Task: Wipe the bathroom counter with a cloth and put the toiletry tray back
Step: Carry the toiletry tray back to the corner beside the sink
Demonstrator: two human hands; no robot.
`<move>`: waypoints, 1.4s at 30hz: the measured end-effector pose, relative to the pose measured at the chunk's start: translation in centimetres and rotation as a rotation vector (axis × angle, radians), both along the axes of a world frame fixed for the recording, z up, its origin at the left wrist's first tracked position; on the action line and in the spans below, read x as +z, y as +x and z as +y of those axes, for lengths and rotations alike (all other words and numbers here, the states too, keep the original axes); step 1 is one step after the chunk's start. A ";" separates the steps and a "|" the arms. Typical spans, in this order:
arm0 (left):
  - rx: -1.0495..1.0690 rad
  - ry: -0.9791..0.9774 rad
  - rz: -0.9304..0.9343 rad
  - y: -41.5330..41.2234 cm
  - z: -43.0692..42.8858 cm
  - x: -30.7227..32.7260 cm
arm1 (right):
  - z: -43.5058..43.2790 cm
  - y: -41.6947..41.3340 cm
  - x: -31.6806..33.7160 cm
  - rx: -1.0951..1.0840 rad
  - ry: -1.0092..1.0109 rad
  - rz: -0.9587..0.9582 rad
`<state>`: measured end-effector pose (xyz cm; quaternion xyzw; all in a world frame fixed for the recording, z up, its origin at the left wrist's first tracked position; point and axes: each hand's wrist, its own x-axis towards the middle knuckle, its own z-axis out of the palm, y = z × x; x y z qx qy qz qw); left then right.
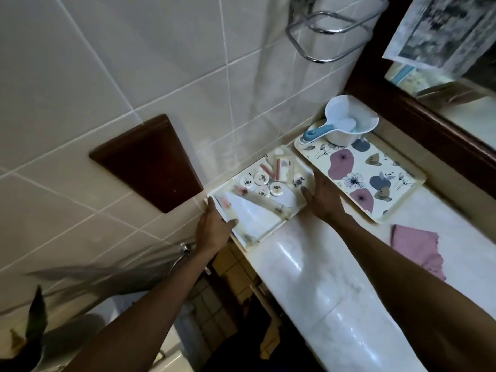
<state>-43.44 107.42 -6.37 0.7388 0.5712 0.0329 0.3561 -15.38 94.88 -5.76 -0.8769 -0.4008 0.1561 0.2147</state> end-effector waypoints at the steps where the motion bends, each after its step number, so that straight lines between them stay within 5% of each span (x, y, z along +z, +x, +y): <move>1: 0.004 -0.005 -0.007 0.0 0.1 -0.2 | 0.2 0.0 -0.2 -0.021 -0.008 0.003; 11: -0.054 -0.034 -0.095 -0.6 0.5 -0.9 | -5.6 -1.0 0.3 -0.098 -0.218 0.173; 21: -0.305 -0.072 -0.069 1.7 -5.2 0.3 | -18.1 -3.1 2.0 -0.157 -0.206 0.319; 29: -0.531 0.013 -0.098 4.5 -17.5 1.7 | -35.3 -6.7 5.0 -0.365 -0.028 0.326; 42: -0.867 -0.126 -0.358 8.0 -45.8 6.6 | -67.9 -17.3 7.1 -0.842 0.199 0.238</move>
